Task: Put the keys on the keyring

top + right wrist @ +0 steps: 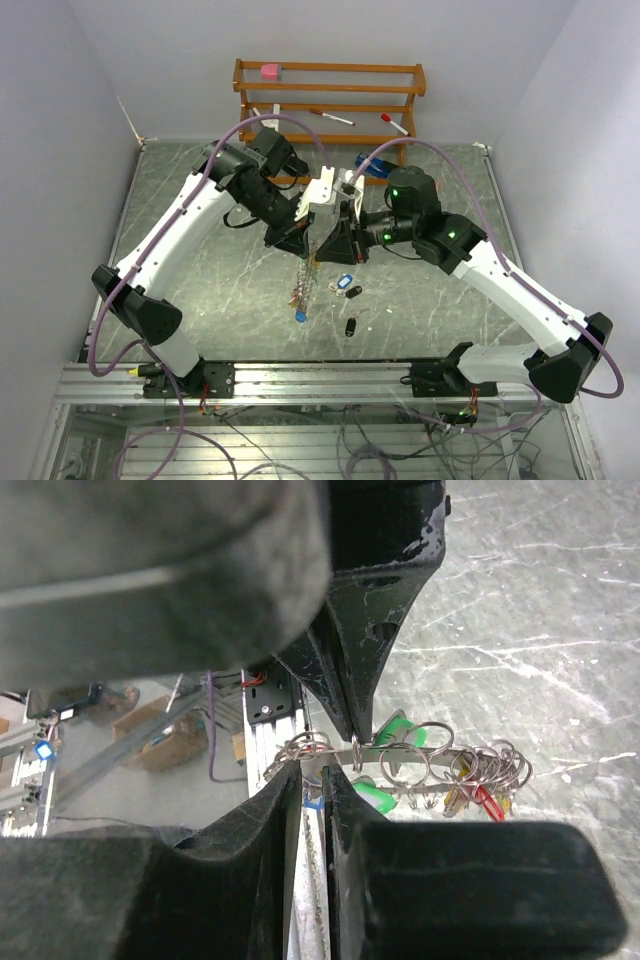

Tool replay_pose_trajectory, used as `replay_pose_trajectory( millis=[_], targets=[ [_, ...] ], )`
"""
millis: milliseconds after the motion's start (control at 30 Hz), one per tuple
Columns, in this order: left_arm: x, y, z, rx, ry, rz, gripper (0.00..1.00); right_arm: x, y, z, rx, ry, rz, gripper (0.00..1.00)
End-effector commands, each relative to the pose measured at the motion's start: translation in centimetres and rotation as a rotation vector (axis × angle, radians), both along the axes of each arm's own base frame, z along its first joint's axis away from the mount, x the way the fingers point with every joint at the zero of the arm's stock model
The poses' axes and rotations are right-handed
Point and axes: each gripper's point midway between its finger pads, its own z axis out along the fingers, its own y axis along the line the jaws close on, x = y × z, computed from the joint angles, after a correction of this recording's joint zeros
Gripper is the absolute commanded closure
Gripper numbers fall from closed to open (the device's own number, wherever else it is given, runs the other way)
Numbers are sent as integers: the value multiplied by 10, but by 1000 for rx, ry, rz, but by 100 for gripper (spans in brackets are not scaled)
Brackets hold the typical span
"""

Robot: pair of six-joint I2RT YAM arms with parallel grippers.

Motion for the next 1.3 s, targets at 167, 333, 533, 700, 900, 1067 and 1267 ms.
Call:
replay_pose_trajectory(
  millis=[167, 333, 533, 700, 900, 1067, 1267],
  targets=[
    [-10, -6, 21, -67, -29, -25, 93, -14, 2, -7, 6, 19, 35, 86],
    [-11, -3, 14, -50, -32, -29, 93, -12, -2, -2, 40, -31, -6, 88],
    [-14, -1, 2, -30, 18, -35, 93, -16, -18, 8, 65, -110, -62, 87],
    [-8, -4, -3, -36, 100, -4, 93, -25, -24, 10, 27, -147, -40, 86],
    [-7, -14, -5, -45, 206, 21, 93, -45, -15, -8, -70, -182, 38, 85],
    [-13, -13, -1, -73, 276, 33, 93, -43, -18, -13, -94, -270, 54, 84],
    [-18, -10, 9, -119, 243, 8, 93, -37, -17, -19, -121, -314, 68, 84]
  ],
)
